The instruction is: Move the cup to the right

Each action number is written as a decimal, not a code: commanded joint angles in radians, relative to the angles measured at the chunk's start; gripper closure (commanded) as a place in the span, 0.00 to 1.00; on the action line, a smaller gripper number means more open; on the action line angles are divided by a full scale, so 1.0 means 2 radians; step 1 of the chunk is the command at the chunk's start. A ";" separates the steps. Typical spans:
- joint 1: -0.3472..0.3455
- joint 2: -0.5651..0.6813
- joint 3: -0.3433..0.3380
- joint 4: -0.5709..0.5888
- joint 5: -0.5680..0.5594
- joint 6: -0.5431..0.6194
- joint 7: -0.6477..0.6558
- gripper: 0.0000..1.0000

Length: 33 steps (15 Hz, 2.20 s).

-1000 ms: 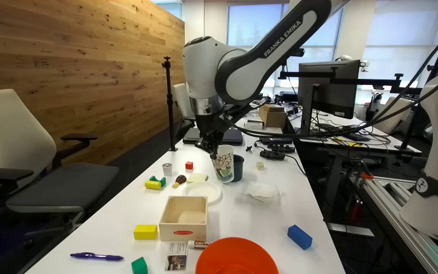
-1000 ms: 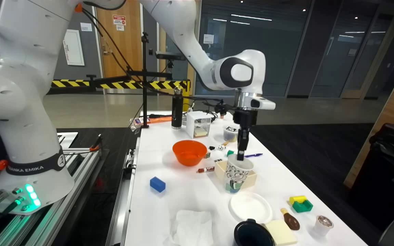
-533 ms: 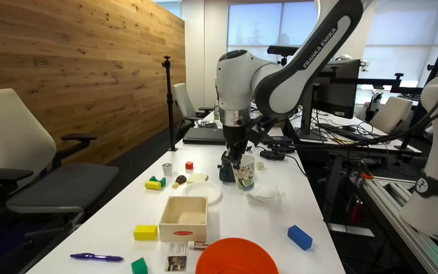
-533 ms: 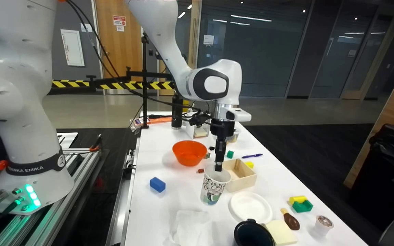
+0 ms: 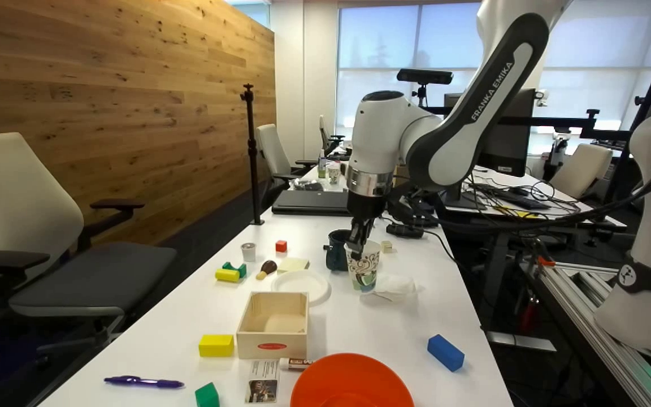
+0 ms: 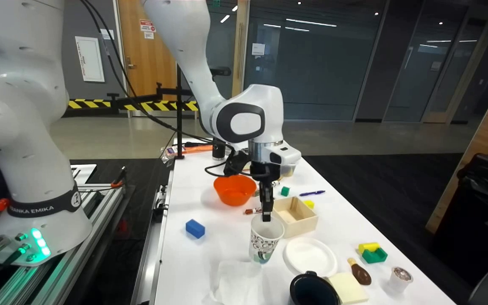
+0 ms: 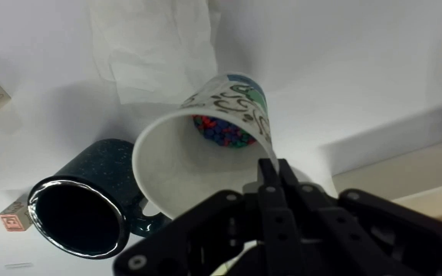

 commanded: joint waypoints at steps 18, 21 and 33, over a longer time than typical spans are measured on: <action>-0.038 0.005 0.039 -0.085 0.029 0.143 -0.217 0.58; -0.046 -0.002 0.052 -0.087 0.043 0.134 -0.230 0.37; -0.014 -0.139 0.080 -0.041 0.084 -0.086 -0.070 0.00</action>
